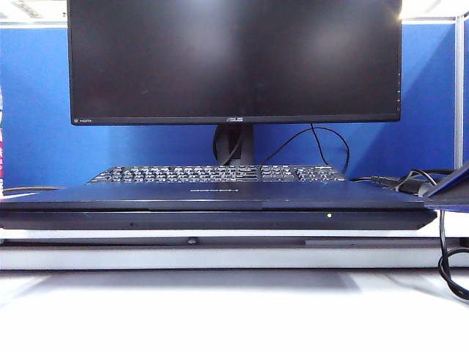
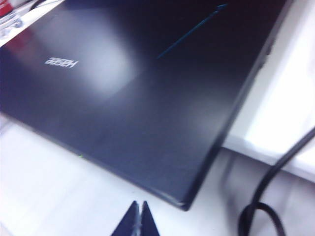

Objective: Open the lid of the black laptop.

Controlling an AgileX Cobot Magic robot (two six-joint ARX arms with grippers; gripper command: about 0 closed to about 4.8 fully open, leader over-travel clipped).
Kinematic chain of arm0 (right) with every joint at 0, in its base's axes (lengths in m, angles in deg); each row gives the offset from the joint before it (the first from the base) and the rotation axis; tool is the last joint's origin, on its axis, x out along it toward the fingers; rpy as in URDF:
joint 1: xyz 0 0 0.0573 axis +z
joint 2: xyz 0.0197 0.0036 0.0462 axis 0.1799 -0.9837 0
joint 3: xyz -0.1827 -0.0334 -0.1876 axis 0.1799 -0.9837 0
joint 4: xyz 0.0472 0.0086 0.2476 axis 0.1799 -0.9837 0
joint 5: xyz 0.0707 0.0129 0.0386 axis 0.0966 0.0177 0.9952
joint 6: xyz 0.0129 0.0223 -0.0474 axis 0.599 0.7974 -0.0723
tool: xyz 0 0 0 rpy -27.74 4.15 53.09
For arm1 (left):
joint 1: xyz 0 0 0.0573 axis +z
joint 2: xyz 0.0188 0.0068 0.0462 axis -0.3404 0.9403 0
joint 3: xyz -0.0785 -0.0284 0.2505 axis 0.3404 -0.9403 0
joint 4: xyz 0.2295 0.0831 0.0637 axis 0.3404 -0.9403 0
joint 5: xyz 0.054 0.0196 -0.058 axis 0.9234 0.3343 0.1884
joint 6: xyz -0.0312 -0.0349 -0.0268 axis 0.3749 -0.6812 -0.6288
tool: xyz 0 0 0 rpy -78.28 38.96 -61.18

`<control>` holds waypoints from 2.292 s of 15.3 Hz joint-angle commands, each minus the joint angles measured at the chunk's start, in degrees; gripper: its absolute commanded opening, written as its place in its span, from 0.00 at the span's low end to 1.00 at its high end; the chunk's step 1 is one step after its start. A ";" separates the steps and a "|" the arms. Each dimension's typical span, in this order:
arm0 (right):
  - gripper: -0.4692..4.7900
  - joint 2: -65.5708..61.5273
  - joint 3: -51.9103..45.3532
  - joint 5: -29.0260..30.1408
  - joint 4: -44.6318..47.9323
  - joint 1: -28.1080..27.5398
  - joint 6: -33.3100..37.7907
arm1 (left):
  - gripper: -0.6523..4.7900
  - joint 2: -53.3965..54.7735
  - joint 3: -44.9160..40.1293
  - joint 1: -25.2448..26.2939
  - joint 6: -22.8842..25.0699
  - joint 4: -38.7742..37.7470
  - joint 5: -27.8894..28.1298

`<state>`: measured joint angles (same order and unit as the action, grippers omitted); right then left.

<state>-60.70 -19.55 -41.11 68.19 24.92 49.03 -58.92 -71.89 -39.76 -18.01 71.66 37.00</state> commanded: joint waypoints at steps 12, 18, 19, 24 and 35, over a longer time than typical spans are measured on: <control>0.08 -1.77 -0.22 1.20 0.39 -0.37 1.84 | 0.12 5.40 -0.02 0.11 -1.29 4.85 2.91; 0.08 -1.77 -0.22 1.20 -0.09 -0.37 2.45 | 0.12 5.40 -0.04 0.11 -1.09 8.13 3.56; 0.08 -1.77 -0.22 1.14 -0.13 -0.37 2.49 | 0.12 5.42 -0.07 0.11 -1.05 8.20 4.35; 0.08 -1.77 -0.22 0.44 -0.07 -0.37 3.10 | 0.12 5.42 -0.09 0.11 -0.92 9.31 5.07; 0.08 -2.60 -0.15 -1.55 1.70 -0.66 3.13 | 0.12 5.40 -0.11 0.11 -1.09 9.73 5.64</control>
<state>-62.95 -19.55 -42.20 68.98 24.49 51.90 -53.50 -72.00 -39.80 -19.19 78.02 41.02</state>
